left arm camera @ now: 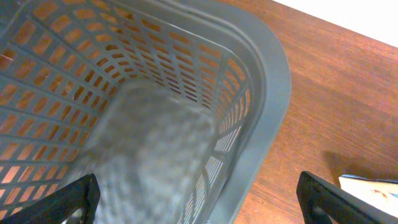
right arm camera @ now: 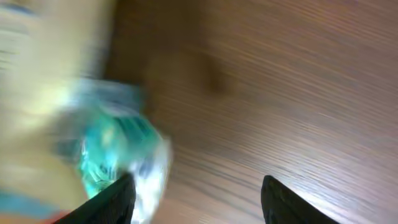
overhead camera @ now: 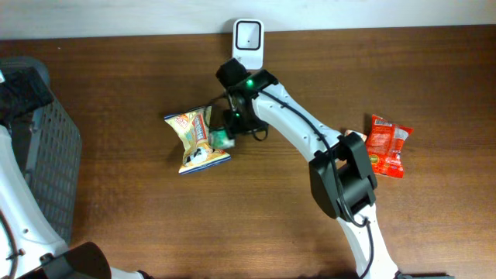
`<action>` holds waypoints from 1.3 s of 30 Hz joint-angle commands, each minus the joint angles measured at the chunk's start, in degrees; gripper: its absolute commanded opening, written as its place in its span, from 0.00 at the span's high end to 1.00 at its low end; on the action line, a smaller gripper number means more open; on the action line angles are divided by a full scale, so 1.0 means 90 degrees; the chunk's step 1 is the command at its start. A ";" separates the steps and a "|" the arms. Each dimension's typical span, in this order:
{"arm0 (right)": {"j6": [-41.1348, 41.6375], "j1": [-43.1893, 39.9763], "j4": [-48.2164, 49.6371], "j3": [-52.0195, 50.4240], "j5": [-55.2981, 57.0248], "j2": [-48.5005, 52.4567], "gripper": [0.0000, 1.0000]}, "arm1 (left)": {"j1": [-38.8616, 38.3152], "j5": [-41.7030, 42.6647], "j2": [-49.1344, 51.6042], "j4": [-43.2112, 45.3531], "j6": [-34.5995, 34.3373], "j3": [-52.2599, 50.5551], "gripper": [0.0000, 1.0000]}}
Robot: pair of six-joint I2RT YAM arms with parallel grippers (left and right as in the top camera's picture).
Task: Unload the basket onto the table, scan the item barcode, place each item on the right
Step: 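Reach the right gripper to the green Kleenex Play pack by the snack bag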
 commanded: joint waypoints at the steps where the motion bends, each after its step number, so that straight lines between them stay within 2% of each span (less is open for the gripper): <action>1: -0.0010 -0.0614 -0.0393 0.0260 0.0884 -0.0136 0.36 | 0.0017 -0.0002 -0.0022 0.0005 0.0097 0.0000 0.01; 3: -0.0058 -0.1010 -0.0721 0.0597 0.0784 -0.0243 0.36 | 0.0017 -0.0002 -0.0022 0.0005 0.0097 0.0000 0.01; 6: -0.0685 -0.1219 -0.0874 0.0930 -0.0340 -0.0260 0.35 | 0.0017 -0.0005 -0.0022 0.0002 0.0097 0.0000 0.01; 12: -0.0627 -0.0787 -0.0357 0.0770 -0.1625 -0.0158 0.39 | 0.0017 -0.0002 -0.0022 0.0005 0.0097 0.0000 0.01; 13: -0.0522 -0.0658 -0.0187 0.0690 -0.1617 -0.0138 0.46 | 0.0017 -0.0005 -0.0022 0.0000 0.0097 0.0000 0.01; 14: -0.0408 -0.0486 0.0024 0.0593 -0.1617 -0.0131 0.66 | 0.0017 -0.0005 -0.0022 0.0002 0.0097 -0.0002 0.01; 15: -0.0384 -0.0352 0.0146 0.0546 -0.1613 -0.0095 0.77 | 0.0017 -0.0002 -0.0022 0.0005 0.0097 -0.0002 0.01; 17: -0.0163 -0.0180 0.0219 0.0537 -0.1540 -0.0022 0.90 | 0.0017 -0.0002 -0.0022 0.0002 0.0097 0.0000 0.01; 25: 0.0311 0.0017 0.0211 0.0520 -0.1447 0.0160 0.96 | 0.0017 -0.0002 -0.0022 0.0002 0.0097 -0.0002 0.01; 39: 0.0733 0.0393 0.0988 -0.0211 -0.1477 0.0160 0.96 | 0.0017 -0.0002 -0.0022 0.0002 0.0097 -0.0002 0.01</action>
